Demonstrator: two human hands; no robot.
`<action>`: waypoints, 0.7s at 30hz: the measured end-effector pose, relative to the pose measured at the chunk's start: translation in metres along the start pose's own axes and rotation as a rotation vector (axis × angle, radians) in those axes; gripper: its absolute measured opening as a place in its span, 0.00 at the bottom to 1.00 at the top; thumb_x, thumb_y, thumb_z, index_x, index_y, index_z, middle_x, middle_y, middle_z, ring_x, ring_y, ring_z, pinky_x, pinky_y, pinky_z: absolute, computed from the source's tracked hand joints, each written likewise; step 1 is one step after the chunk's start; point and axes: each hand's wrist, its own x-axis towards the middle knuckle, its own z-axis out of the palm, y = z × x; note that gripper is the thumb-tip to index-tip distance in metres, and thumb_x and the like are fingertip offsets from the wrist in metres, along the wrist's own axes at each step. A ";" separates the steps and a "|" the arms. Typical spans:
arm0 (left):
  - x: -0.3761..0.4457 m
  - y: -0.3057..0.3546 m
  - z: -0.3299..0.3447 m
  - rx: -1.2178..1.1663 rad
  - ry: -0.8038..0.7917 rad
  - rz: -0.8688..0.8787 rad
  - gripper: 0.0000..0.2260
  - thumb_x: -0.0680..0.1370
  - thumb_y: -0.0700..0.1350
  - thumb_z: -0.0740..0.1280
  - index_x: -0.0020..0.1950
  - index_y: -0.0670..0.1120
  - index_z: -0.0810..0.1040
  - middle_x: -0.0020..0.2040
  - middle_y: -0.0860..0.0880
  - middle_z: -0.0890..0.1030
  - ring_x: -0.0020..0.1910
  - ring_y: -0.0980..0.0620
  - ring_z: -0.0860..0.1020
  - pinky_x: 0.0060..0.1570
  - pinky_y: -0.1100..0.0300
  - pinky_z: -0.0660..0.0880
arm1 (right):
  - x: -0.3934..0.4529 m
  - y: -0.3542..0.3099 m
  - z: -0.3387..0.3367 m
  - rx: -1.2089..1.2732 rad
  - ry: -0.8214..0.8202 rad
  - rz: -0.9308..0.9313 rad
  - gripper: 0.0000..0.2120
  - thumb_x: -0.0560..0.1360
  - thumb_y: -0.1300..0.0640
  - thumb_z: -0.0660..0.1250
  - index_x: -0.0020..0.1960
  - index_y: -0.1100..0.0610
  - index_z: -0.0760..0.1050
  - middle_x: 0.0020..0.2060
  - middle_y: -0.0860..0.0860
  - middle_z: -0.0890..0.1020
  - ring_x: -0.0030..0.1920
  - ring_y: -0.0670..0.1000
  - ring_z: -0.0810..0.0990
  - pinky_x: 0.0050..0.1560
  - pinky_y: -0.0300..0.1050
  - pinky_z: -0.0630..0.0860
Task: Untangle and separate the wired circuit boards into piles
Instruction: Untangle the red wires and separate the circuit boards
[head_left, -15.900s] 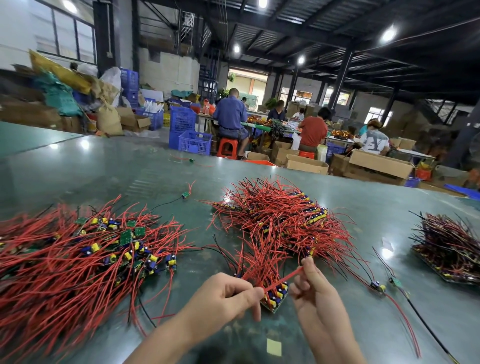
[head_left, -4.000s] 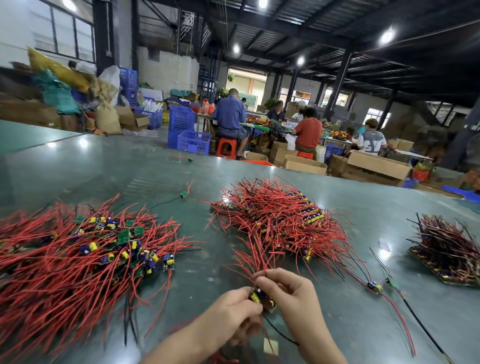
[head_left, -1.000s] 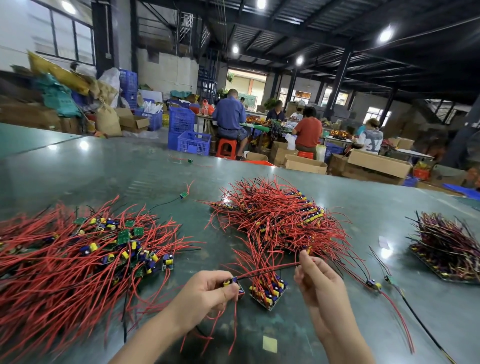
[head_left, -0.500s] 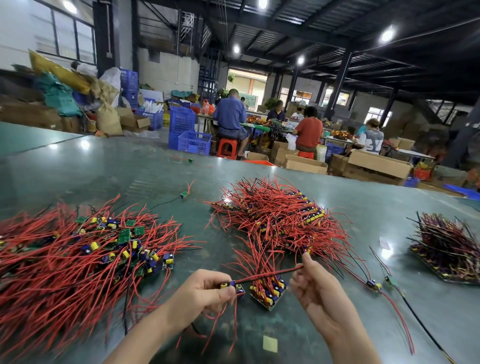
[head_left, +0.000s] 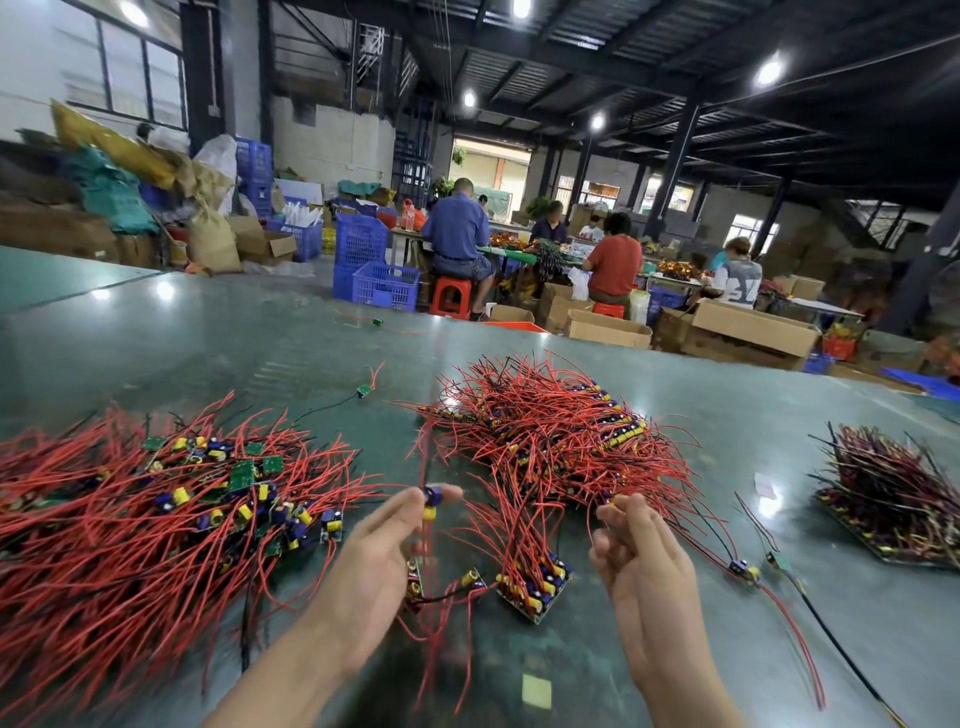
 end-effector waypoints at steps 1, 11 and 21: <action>0.001 0.002 -0.001 -0.058 0.023 0.016 0.13 0.72 0.49 0.61 0.45 0.48 0.85 0.41 0.53 0.81 0.38 0.57 0.70 0.42 0.60 0.64 | -0.002 0.001 0.002 0.005 -0.033 -0.014 0.08 0.68 0.51 0.66 0.37 0.54 0.81 0.33 0.51 0.81 0.31 0.45 0.75 0.32 0.34 0.75; -0.005 0.004 0.004 -0.239 0.025 0.102 0.12 0.68 0.41 0.66 0.48 0.48 0.85 0.42 0.47 0.83 0.41 0.53 0.81 0.41 0.61 0.75 | -0.024 0.011 0.021 -0.414 -0.275 -0.164 0.16 0.74 0.48 0.64 0.38 0.57 0.84 0.28 0.57 0.82 0.28 0.45 0.74 0.31 0.32 0.70; -0.015 -0.006 0.015 -0.093 -0.161 0.113 0.22 0.55 0.43 0.83 0.47 0.45 0.85 0.44 0.46 0.85 0.42 0.53 0.82 0.41 0.66 0.77 | -0.034 0.011 0.031 -0.554 -0.407 -0.198 0.12 0.76 0.47 0.63 0.41 0.43 0.85 0.34 0.47 0.85 0.38 0.41 0.80 0.42 0.31 0.72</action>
